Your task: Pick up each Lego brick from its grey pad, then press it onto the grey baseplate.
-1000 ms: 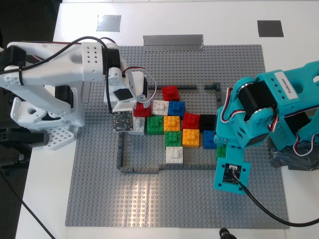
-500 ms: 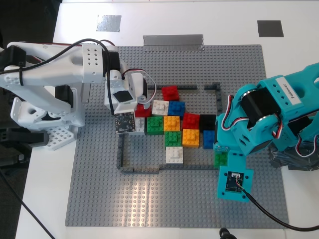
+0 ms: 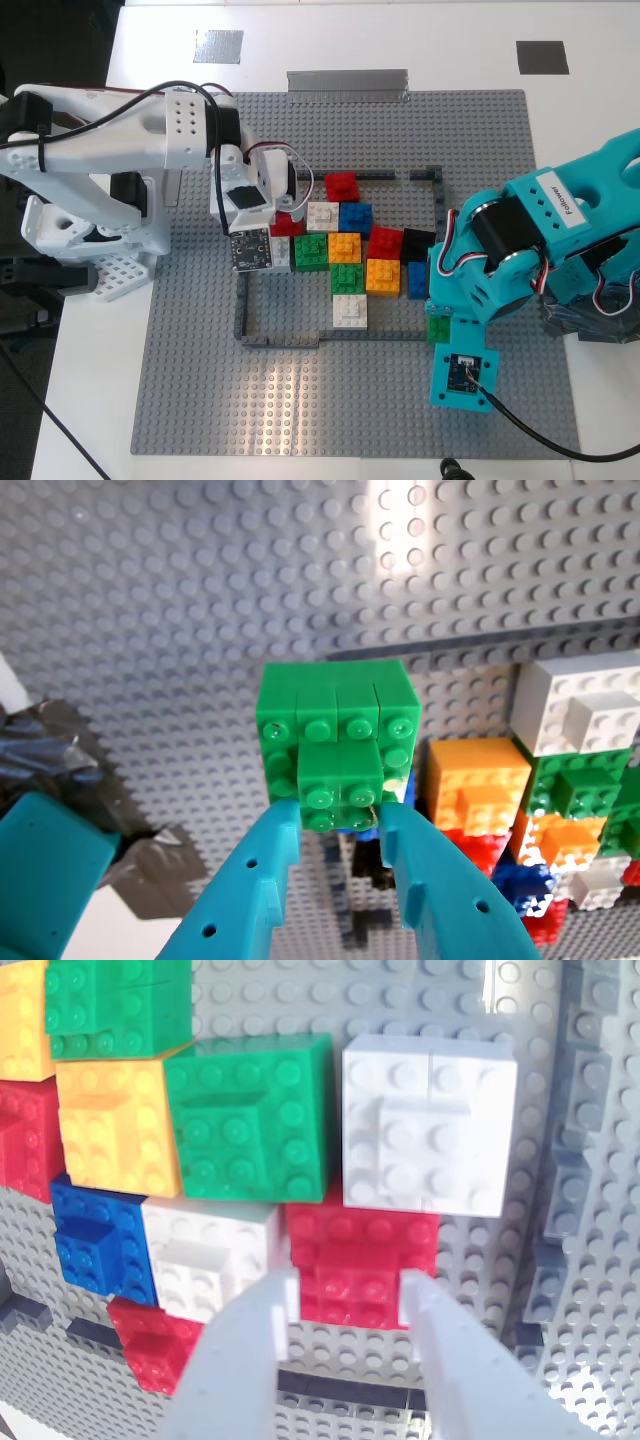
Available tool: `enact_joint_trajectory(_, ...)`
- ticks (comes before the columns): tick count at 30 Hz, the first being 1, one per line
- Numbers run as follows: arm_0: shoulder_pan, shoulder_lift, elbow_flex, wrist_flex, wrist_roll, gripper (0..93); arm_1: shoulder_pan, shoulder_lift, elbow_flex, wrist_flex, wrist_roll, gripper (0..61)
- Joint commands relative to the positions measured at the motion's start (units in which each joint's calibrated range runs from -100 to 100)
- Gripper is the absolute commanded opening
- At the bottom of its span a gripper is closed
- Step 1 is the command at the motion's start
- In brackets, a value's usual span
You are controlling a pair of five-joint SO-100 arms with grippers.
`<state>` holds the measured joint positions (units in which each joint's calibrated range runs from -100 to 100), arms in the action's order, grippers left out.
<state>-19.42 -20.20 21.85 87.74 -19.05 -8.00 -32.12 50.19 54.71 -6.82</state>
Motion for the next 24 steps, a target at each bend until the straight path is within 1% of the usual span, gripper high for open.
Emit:
enact_joint_trajectory(1, -0.27, -1.08, -0.05, -1.25, 0.76, 0.0, 0.27, -2.04, -0.58, 0.70, -0.44, 20.3)
enact_joint_trajectory(6, 0.24, -1.08, -0.05, -2.06, 1.25, 0.0, 0.35, -2.38, -0.76, 1.11, -0.44, 22.1)
enact_joint_trajectory(10, 0.31, -1.08, 0.31, -2.39, 1.83, 0.0, -0.09, -4.27, -1.84, 3.39, -0.29, 22.2)
enact_joint_trajectory(13, 0.31, -1.08, 2.21, -3.61, 1.88, 0.0, -1.47, -8.22, -4.10, 7.78, 0.10, 21.9)
enact_joint_trajectory(14, 0.31, -1.08, 3.20, -4.42, 2.22, 0.0, -2.41, -10.28, -5.63, 10.88, 0.15, 21.9)
enact_joint_trajectory(16, 0.38, -1.08, 4.02, -5.23, 2.47, 0.0, -3.50, -12.43, -7.17, 13.80, 0.00, 21.9)
enact_joint_trajectory(17, 0.67, -1.08, 4.20, -5.56, 2.47, 0.0, -4.08, -13.46, -7.80, 14.94, 0.00, 20.6)
enact_joint_trajectory(18, 1.03, -1.08, 4.20, -5.80, 2.52, 0.0, -5.02, -14.57, -8.34, 16.08, 0.20, 16.7)
enact_joint_trajectory(20, 1.25, -1.08, 4.02, -6.29, 2.57, 0.0, -7.05, -16.63, -9.52, 18.44, 0.49, 6.9)
enact_joint_trajectory(21, 1.47, -1.08, 4.20, -6.53, 2.81, 0.0, -8.29, -17.49, -10.24, 20.07, 0.44, 4.3)
enact_joint_trajectory(22, 1.54, -1.08, 4.20, -6.78, 3.30, 0.0, -10.82, -18.35, -12.04, 23.32, 0.39, 0.3)
enact_joint_trajectory(24, 1.98, -1.08, 4.20, -7.43, 3.49, 0.0, -13.87, -18.18, -14.57, 27.47, 0.15, 0.3)
